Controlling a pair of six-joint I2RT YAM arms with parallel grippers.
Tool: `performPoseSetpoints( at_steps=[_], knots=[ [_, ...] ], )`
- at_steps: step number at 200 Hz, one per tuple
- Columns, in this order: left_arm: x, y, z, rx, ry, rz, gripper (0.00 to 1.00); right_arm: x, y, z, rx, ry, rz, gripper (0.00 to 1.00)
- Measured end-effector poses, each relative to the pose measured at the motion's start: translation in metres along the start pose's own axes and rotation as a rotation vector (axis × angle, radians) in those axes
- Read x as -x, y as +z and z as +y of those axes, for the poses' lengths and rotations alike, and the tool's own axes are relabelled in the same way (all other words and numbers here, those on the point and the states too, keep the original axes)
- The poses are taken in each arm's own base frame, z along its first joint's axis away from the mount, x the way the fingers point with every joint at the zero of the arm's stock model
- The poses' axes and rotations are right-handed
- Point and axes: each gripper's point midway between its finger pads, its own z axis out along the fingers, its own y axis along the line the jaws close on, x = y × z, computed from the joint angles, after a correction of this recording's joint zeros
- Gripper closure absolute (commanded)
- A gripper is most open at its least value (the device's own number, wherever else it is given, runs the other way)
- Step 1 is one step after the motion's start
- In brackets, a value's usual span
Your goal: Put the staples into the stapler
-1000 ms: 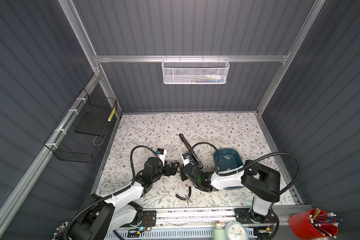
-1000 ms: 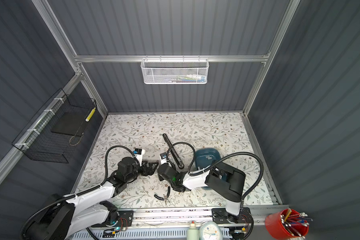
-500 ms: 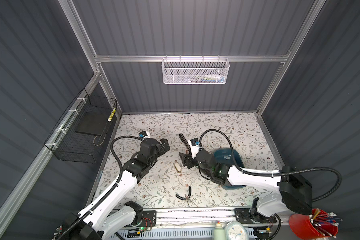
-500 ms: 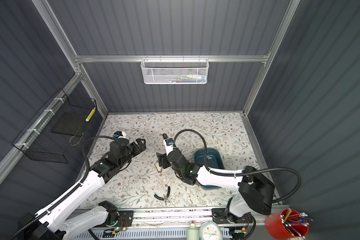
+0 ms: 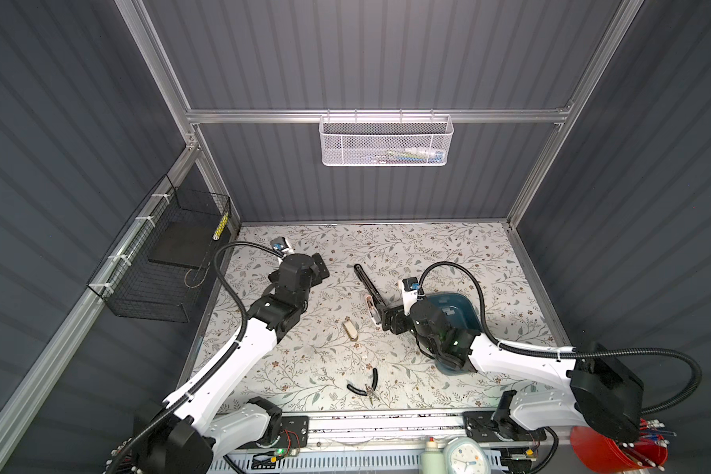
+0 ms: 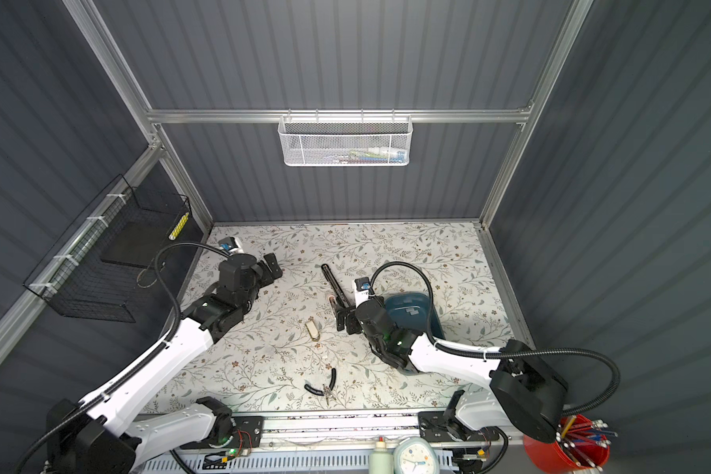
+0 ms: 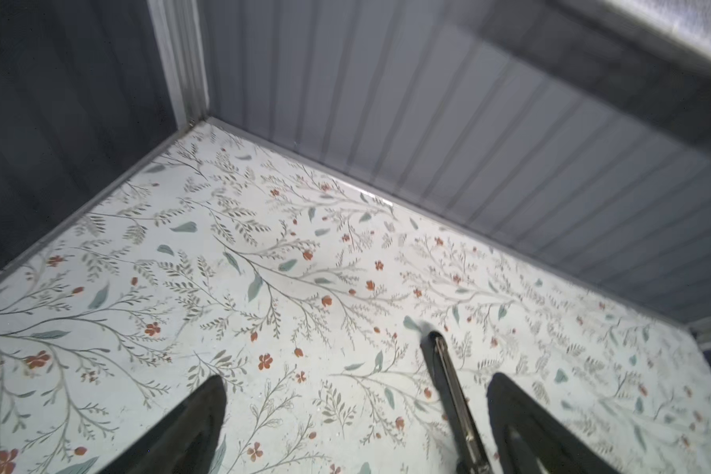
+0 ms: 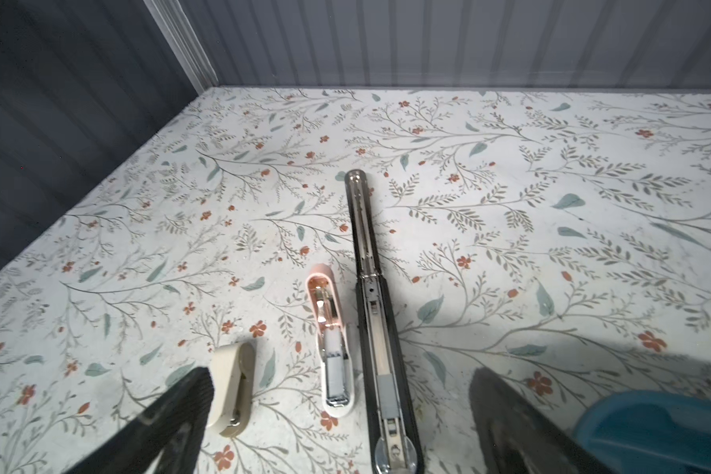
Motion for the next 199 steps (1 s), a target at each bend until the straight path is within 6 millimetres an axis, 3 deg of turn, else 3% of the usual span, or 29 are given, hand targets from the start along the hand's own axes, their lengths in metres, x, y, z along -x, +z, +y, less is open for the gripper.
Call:
performPoseSetpoints(
  at_steps=[25, 49, 73, 104, 148, 174, 199],
  knots=[
    [-0.039, 0.027, -0.019, -0.079, 0.107, 0.123, 0.01, -0.028, -0.002, -0.005, 0.039, -0.023, 0.032, 0.09],
    [-0.061, 0.040, -0.031, -0.154, 0.152, 0.202, 0.01, -0.056, -0.006, -0.009, 0.076, -0.054, 0.070, 0.25],
    [-0.075, 0.052, -0.039, -0.227, 0.136, 0.263, 0.01, -0.062, -0.004, -0.006, 0.095, -0.092, 0.075, 0.39],
    [-0.097, 0.063, -0.043, -0.290, 0.121, 0.349, 0.07, -0.063, -0.001, 0.002, 0.124, -0.127, 0.084, 0.44],
    [-0.100, 0.059, -0.061, -0.390, 0.109, 0.379, 0.24, -0.055, -0.014, 0.043, 0.238, -0.180, 0.070, 0.48],
    [-0.100, 0.060, -0.068, -0.414, 0.110, 0.390, 0.30, -0.053, 0.000, 0.060, 0.257, -0.195, 0.081, 0.48],
    [-0.100, 0.061, -0.068, -0.416, 0.117, 0.388, 0.30, -0.074, 0.018, 0.059, 0.228, -0.222, 0.143, 0.48]
  ],
)
